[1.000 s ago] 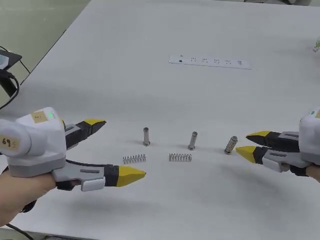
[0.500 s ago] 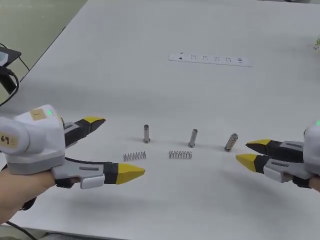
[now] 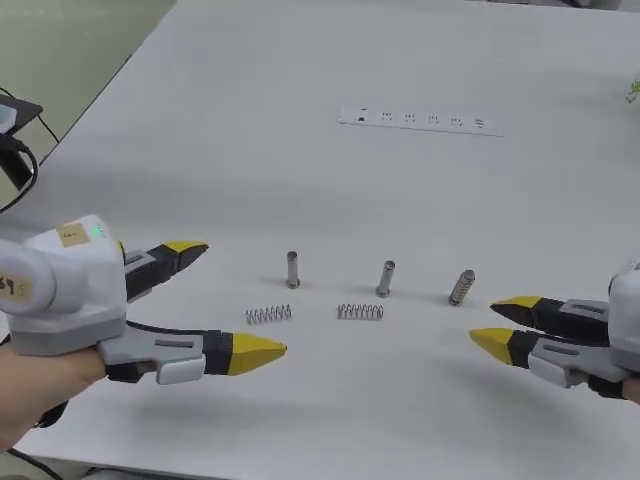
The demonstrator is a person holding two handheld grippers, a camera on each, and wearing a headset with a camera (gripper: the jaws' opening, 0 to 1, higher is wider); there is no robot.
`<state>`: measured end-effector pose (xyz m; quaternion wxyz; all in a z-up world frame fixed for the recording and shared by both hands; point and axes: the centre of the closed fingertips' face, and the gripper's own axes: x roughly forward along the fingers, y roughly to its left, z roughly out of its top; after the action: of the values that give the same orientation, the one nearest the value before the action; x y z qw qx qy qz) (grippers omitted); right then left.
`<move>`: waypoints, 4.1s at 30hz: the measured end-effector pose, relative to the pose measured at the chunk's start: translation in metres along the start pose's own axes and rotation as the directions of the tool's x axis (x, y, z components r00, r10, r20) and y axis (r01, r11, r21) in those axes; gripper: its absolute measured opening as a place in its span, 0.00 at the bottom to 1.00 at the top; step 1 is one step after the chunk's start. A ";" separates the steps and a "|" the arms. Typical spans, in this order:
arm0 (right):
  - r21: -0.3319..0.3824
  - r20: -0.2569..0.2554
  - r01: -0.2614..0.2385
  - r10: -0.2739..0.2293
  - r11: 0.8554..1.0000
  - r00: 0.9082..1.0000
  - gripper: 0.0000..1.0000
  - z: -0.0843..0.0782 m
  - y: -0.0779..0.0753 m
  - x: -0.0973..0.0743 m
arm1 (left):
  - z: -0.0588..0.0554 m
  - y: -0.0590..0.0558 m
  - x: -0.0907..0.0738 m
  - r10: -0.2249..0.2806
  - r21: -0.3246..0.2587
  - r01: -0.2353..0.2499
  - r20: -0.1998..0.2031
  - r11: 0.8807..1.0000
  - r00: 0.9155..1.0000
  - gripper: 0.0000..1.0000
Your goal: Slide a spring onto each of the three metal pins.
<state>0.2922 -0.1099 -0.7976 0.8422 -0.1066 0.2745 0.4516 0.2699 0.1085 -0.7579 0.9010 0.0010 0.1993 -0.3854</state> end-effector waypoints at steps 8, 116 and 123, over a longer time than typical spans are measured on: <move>-0.069 -0.016 -0.048 0.047 0.996 0.999 0.25 0.014 0.013 0.014 | 0.002 0.000 0.000 -0.002 0.005 0.002 -0.002 1.000 1.000 0.96; -0.466 -0.265 -0.331 0.228 0.820 0.937 0.08 0.033 0.058 0.038 | 0.016 -0.050 0.020 -0.162 0.125 0.162 -0.012 0.979 0.987 0.82; -0.503 -0.258 -0.345 0.243 0.793 0.935 0.08 0.040 0.067 0.031 | 0.015 -0.064 0.042 -0.230 0.144 0.233 -0.035 0.962 0.973 0.71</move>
<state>0.2661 -0.0329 -0.7777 0.6687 -0.3355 0.2241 0.6246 0.2566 0.0319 -0.7490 0.8454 0.0479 0.1772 -0.5016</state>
